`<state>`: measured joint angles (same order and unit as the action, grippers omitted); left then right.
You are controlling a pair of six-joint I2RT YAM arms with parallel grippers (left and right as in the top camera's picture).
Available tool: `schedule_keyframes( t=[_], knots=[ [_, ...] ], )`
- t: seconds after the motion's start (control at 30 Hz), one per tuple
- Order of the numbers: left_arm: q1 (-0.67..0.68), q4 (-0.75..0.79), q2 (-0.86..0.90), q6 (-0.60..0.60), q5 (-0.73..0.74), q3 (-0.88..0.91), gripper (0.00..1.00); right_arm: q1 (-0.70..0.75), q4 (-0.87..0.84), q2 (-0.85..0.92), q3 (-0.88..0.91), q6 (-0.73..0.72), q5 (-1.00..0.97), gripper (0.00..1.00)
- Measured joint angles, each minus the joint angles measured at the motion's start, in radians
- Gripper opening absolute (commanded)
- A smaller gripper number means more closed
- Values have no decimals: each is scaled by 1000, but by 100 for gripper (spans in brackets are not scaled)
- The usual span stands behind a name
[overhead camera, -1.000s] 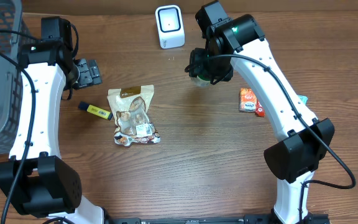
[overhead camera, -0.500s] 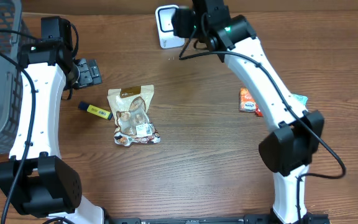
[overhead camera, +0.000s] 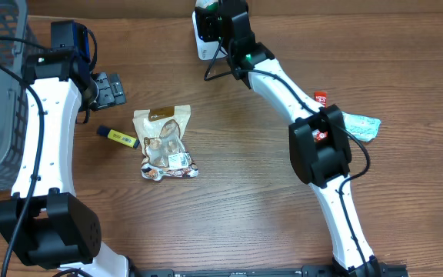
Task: Scan the item barcode
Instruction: 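Hold the jar up to the white scanner with the right gripper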
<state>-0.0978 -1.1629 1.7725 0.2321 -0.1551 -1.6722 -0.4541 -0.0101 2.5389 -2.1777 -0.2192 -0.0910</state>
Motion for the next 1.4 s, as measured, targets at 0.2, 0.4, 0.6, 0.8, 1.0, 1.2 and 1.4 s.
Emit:
schedule_keyframes(
  t=[0.2, 0.4, 0.6, 0.8, 1.0, 1.2, 1.4],
  knots=[
    [0, 0, 0, 0, 0, 0, 100, 1, -110, 61, 0, 7, -49, 38],
    [0, 0, 0, 0, 0, 0, 100, 3, -221, 77, 0, 10, -72, 38],
    [0, 0, 0, 0, 0, 0, 100, 7, -235, 80, 0, 10, -75, 37],
    [0, 0, 0, 0, 0, 0, 100, 13, -246, 97, 0, 10, -80, 37],
    [0, 0, 0, 0, 0, 0, 100, 14, -255, 117, 0, 10, -82, 37],
    [0, 0, 0, 0, 0, 0, 100, 14, -229, 105, 0, 10, -81, 37],
    [0, 2, 0, 0, 0, 0, 100, 19, 63, -56, 11, 11, -82, 38]
  ],
)
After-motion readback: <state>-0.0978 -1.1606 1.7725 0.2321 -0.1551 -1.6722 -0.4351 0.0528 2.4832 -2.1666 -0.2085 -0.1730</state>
